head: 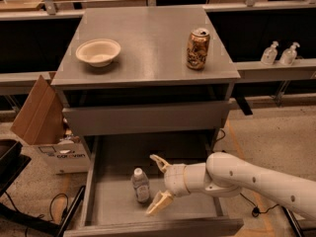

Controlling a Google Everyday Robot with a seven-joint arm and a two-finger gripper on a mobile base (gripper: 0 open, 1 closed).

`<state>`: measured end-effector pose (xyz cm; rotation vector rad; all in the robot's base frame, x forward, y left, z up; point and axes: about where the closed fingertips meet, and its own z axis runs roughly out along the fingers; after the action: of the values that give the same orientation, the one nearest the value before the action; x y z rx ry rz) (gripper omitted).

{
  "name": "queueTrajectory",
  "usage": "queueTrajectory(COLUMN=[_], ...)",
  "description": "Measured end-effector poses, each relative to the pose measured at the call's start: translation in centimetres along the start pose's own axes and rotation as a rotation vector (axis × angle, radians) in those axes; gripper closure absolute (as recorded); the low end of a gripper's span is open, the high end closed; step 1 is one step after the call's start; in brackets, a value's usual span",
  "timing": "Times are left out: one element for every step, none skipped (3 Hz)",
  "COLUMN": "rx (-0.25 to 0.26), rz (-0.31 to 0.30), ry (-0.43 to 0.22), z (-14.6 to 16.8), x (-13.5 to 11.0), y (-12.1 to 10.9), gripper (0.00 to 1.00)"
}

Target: Pick blue plastic bottle from middle drawer and place on counter

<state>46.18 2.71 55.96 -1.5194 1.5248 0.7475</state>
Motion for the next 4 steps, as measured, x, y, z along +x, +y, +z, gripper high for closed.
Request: queueTrajectory(rx=[0.017, 0.030, 0.039, 0.047], rz=[0.032, 0.083, 0.117, 0.145], ry=[0.027, 0.020, 0.008, -0.002], z=[3.2, 5.3, 6.7, 7.8], x=[2.1, 3.9, 4.9, 5.7], y=[-0.9, -2.1, -2.9, -3.5], gripper=[0.00, 0.00, 0.00, 0.00])
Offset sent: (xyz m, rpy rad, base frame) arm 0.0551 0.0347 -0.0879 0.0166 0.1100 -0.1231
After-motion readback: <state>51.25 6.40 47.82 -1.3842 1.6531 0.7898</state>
